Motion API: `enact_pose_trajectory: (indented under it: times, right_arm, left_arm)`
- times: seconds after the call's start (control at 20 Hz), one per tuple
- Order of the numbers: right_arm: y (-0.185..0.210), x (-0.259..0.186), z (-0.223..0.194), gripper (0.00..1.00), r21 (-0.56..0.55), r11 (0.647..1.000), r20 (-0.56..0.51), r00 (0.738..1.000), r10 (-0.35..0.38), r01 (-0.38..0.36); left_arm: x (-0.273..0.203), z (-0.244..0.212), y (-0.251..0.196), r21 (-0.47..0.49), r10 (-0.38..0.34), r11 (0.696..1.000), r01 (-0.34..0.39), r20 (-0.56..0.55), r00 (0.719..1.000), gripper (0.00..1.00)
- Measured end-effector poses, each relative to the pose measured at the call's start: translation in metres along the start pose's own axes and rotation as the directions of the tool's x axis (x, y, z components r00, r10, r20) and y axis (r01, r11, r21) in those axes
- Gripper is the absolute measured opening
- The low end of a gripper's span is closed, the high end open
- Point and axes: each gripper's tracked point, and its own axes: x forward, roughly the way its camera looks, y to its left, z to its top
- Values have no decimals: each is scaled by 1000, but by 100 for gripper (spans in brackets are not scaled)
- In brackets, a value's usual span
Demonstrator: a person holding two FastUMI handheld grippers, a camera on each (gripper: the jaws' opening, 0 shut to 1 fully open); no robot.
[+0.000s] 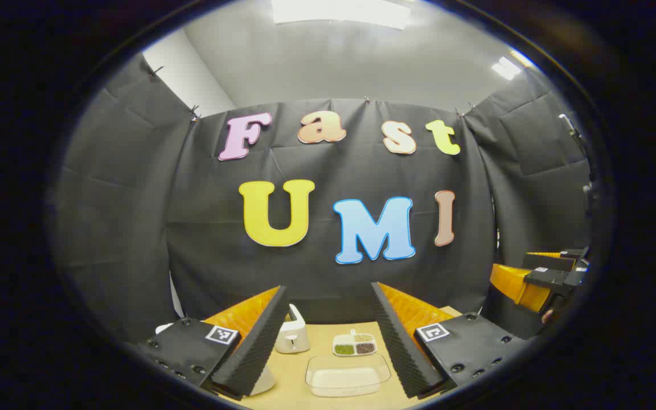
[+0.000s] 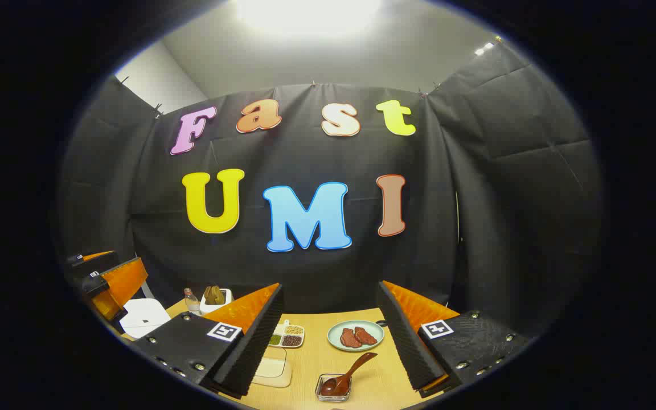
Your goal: Close the left gripper, press the button to open the rice cooker; take a wooden spoon from the chopstick holder with the right hand, scoop a spoonful of rice and pour it into the rice cooker, then put the wooden spoon back into the chopstick holder.
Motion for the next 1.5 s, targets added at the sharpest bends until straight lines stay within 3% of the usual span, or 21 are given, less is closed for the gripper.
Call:
enact_pose_trajectory:
  times: [0.45, 0.8, 1.2, 1.25, 1.35, 1.45, 1.5]
  right_arm:
    - [11, 6, 6, 96, -5, 999, 27, 999, 44, -44]
    - [11, 11, 0, 99, -3, 999, 12, 999, 50, -50]
    - [35, 24, -14, 96, 14, 994, -25, 994, 108, -107]
    - [39, 25, -16, 99, 11, 993, -31, 992, 119, -118]
    - [48, 27, -20, 96, 4, 990, -40, 989, 143, -143]
    - [55, 30, -23, 99, -5, 987, -47, 986, 162, -162]
    - [58, 32, -24, 99, -10, 985, -50, 984, 169, -170]
  left_arm:
    - [12, -2, 8, -22, 17, 1000, -17, -10, 1000, 98]
    - [19, -13, 9, -19, 16, 1000, -17, -34, 999, 98]
    - [20, -36, 66, -2, 124, 992, -125, -89, 988, 97]
    - [23, -42, 77, 2, 139, 990, -140, -110, 984, 80]
    - [27, -64, 107, 1, 192, 981, -195, -173, 966, 47]
    - [25, -89, 129, -71, 191, 974, -214, -247, 950, 13]
    - [27, -101, 142, -94, 193, 969, -228, -286, 939, 9]
